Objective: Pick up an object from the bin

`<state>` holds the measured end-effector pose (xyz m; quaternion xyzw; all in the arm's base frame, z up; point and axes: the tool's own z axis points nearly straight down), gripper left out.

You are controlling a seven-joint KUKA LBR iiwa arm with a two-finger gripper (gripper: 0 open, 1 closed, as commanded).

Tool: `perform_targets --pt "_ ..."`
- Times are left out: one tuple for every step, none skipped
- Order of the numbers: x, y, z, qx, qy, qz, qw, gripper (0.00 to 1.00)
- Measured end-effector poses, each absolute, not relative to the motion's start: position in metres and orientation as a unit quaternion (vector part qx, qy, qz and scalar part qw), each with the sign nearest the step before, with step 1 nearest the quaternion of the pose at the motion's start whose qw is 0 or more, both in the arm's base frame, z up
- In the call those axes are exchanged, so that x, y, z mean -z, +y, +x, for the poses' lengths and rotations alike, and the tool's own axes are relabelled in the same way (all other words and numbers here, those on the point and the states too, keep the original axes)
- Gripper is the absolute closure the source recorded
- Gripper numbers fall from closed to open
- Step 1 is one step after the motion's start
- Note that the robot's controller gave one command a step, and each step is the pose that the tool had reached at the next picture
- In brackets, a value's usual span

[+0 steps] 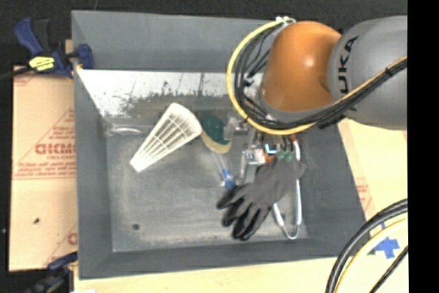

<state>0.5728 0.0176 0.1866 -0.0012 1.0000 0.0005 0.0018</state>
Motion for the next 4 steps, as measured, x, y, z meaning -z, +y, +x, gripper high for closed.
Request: perform_targets --pt "-0.187 0.018 0.573 -0.001 1.000 -0.001 0.002 0.00" --pt "-0.141 -0.016 0.537 0.000 1.000 0.005 0.000 0.00" --pt "-0.152 -0.023 0.553 -0.001 1.000 0.015 0.009 0.00" --pt "-0.121 -0.025 0.542 0.000 0.998 -0.070 0.003 0.00"
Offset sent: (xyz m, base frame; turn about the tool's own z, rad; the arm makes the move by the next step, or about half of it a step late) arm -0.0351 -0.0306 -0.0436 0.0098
